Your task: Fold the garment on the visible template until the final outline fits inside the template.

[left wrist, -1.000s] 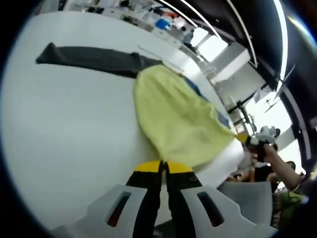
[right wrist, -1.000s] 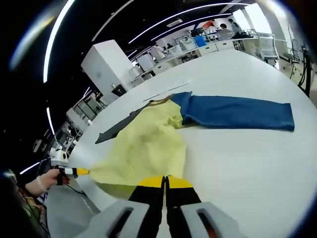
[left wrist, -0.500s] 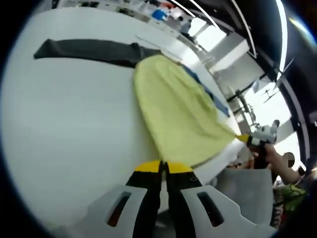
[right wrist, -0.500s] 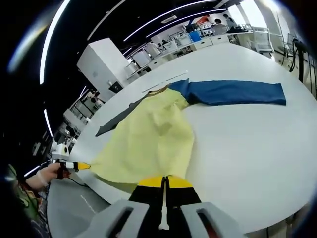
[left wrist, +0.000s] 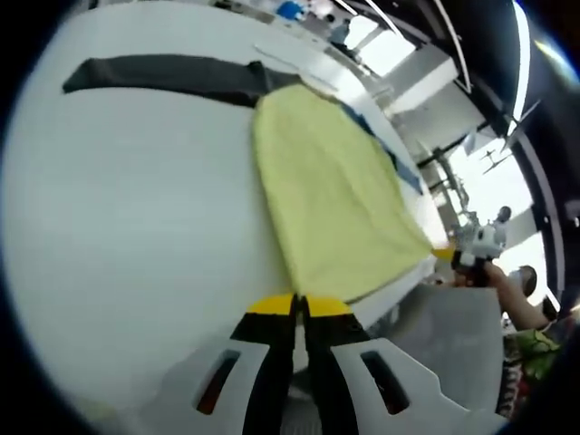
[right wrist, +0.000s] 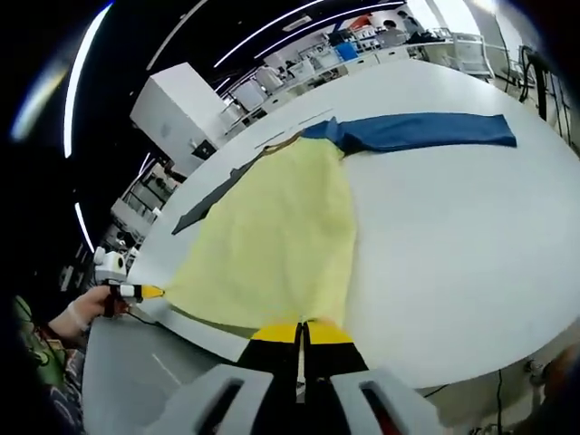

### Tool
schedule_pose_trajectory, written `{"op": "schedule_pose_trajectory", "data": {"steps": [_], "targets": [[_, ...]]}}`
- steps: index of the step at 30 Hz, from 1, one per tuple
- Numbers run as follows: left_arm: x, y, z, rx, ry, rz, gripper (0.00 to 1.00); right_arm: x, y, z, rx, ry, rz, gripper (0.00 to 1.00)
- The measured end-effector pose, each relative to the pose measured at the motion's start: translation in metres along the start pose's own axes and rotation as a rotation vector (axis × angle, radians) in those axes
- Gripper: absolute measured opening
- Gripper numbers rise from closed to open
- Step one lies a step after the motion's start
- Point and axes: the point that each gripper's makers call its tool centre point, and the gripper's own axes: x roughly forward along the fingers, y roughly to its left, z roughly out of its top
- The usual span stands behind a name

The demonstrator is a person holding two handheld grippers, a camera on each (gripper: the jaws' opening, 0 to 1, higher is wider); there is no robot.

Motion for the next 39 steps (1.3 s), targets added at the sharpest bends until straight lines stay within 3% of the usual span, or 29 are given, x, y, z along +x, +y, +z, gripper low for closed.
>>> {"op": "schedule_pose_trajectory", "data": {"steps": [9,39], "targets": [[0.004,0.004,-0.010,-0.005,0.021,0.000,0.00,-0.001,-0.002,-0.007,0.000,0.026,-0.014,0.00],[0.011,0.009,-0.021,-0.024,0.072,0.000,0.00,0.006,-0.015,-0.018,-0.007,0.095,-0.051,0.00]]}}
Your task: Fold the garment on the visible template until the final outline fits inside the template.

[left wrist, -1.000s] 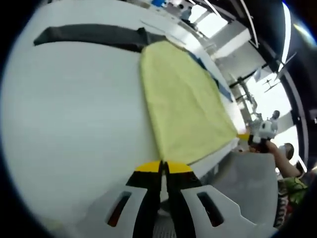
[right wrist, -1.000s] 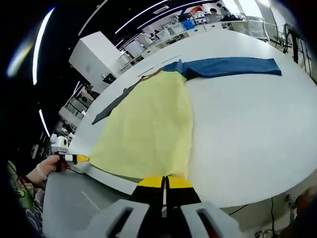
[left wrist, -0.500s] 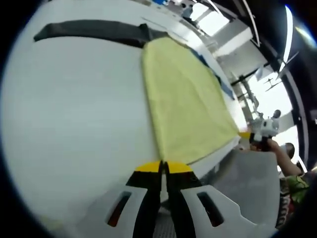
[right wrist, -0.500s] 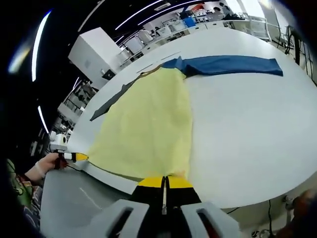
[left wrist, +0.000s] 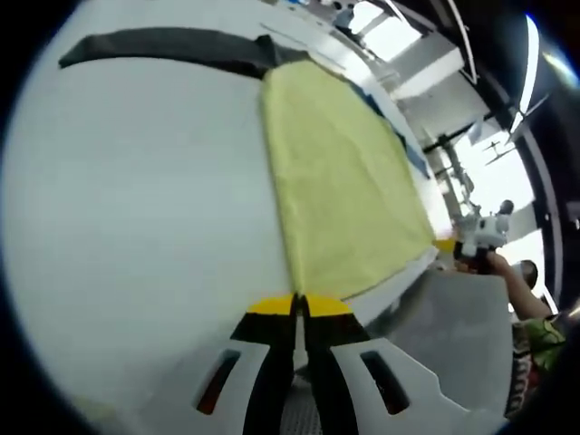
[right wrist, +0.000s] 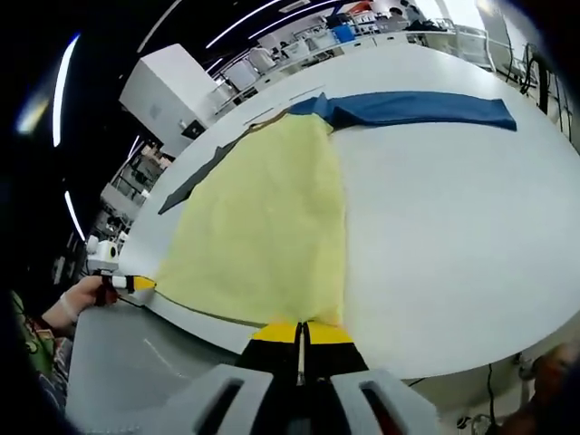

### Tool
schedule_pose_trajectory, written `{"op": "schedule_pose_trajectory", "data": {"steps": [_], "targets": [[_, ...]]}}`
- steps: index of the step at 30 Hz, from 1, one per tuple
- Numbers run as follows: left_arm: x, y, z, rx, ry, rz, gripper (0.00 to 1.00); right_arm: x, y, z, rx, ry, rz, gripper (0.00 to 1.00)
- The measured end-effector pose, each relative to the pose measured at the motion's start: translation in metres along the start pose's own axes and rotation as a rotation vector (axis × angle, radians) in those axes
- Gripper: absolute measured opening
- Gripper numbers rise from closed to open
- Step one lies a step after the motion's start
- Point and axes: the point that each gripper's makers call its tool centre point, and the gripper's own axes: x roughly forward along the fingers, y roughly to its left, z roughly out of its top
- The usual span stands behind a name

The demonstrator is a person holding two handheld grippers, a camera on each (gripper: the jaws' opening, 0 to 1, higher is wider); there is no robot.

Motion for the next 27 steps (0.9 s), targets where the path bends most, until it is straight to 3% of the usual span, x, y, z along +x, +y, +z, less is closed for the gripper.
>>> {"op": "schedule_pose_trajectory", "data": {"steps": [12,18,27], "targets": [[0.000,-0.001,-0.001,0.039,-0.001,-0.002,0.00,0.002,-0.004,-0.003,-0.028,0.019,-0.010,0.00],[-0.003,-0.007,0.003,0.057,-0.022,-0.032,0.13,-0.007,0.005,0.005,-0.031,-0.014,0.023,0.22],[-0.015,-0.018,0.014,0.113,-0.076,-0.049,0.35,-0.021,0.003,0.013,-0.083,-0.037,-0.001,0.42]]}}
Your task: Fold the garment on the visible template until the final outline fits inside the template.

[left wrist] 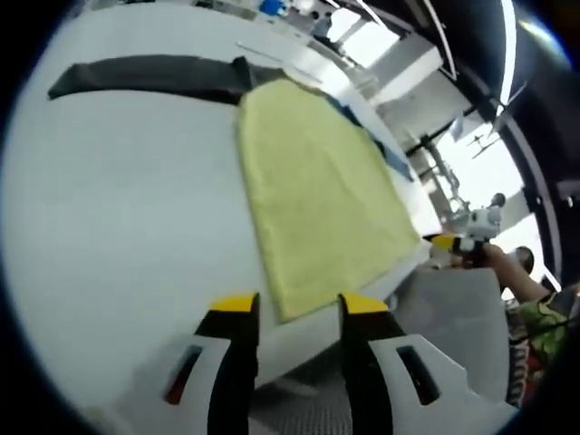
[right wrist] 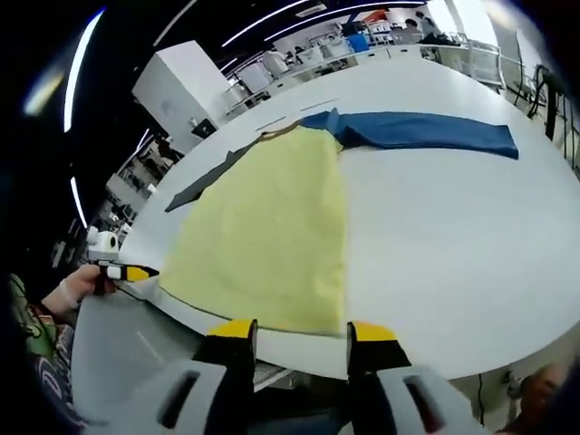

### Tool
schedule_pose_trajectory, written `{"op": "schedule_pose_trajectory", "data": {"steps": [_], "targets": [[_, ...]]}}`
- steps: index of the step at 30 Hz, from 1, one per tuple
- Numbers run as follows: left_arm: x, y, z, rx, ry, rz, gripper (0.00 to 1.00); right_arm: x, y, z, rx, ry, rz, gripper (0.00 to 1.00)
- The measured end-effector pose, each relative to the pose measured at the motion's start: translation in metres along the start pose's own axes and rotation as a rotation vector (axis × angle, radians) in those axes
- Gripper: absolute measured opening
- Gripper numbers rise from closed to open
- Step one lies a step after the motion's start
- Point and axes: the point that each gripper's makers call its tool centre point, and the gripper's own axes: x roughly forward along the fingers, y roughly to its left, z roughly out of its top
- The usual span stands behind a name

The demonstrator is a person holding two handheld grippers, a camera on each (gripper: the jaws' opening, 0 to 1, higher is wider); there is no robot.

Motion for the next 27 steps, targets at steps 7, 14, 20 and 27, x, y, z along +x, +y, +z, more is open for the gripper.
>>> {"op": "schedule_pose_trajectory", "data": {"steps": [7,14,20,27], "targets": [[-0.004,-0.003,0.022,0.101,-0.097,0.031,0.49,-0.007,-0.014,0.020,-0.011,-0.062,-0.050,0.58],[-0.006,-0.007,0.031,0.106,-0.149,0.026,0.54,-0.013,-0.030,0.036,-0.012,-0.108,-0.107,0.70],[-0.005,-0.014,0.033,0.109,-0.178,0.024,0.57,-0.022,-0.054,0.059,0.004,-0.169,-0.150,0.68],[-0.009,-0.024,0.048,0.033,-0.273,0.003,0.53,-0.032,-0.091,0.087,-0.005,-0.198,-0.199,0.63]]}}
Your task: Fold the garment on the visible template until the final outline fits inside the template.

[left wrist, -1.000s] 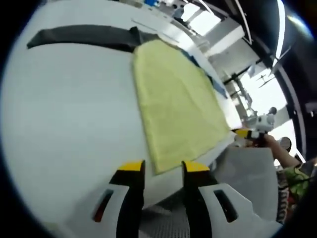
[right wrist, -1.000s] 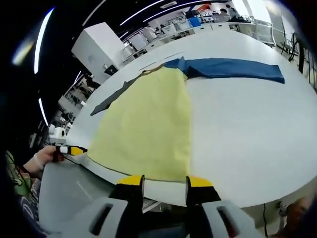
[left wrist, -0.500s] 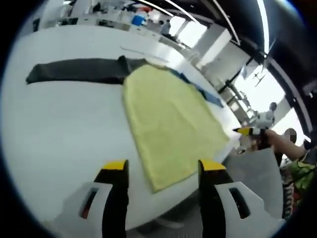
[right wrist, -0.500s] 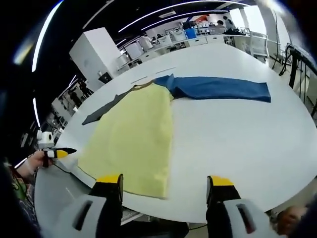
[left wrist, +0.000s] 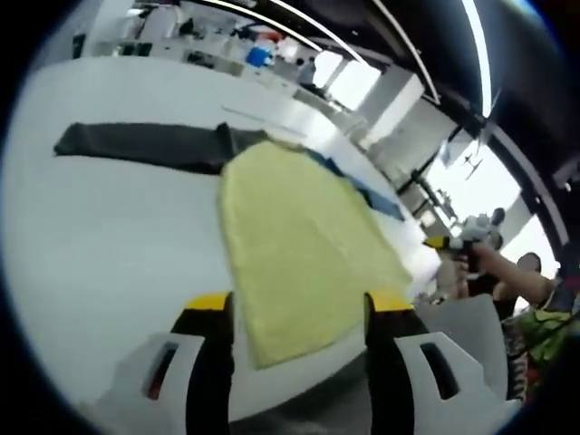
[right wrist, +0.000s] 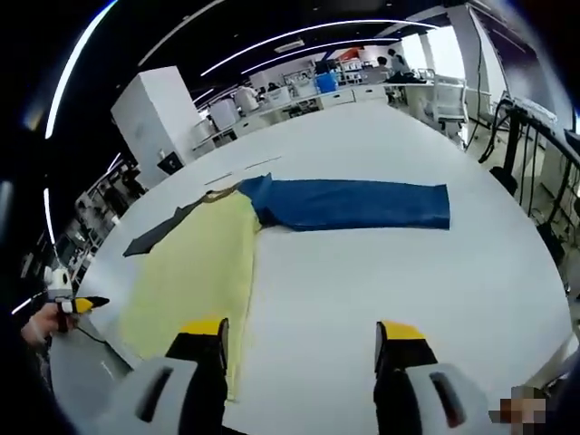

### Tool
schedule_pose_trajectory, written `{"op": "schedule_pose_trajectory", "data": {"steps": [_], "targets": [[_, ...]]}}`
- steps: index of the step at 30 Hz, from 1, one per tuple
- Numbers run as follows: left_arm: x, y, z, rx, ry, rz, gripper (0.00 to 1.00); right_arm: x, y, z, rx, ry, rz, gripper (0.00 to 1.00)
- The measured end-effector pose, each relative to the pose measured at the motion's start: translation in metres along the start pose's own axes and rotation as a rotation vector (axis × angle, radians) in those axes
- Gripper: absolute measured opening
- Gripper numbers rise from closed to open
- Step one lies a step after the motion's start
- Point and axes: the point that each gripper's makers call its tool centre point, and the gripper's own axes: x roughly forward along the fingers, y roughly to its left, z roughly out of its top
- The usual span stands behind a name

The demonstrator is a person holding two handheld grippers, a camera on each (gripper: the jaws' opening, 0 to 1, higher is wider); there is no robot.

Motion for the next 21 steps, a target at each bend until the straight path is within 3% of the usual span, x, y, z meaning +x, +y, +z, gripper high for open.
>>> {"op": "schedule_pose_trajectory", "data": {"steps": [14,21], "targets": [[-0.001,-0.009,0.015,-0.031,-0.089,0.045,0.52,0.009,-0.082,0.067,-0.003,-0.071,-0.122,0.51],[-0.001,-0.016,0.012,-0.034,-0.104,0.080,0.52,0.021,-0.117,0.079,0.040,-0.077,-0.177,0.40]]}}
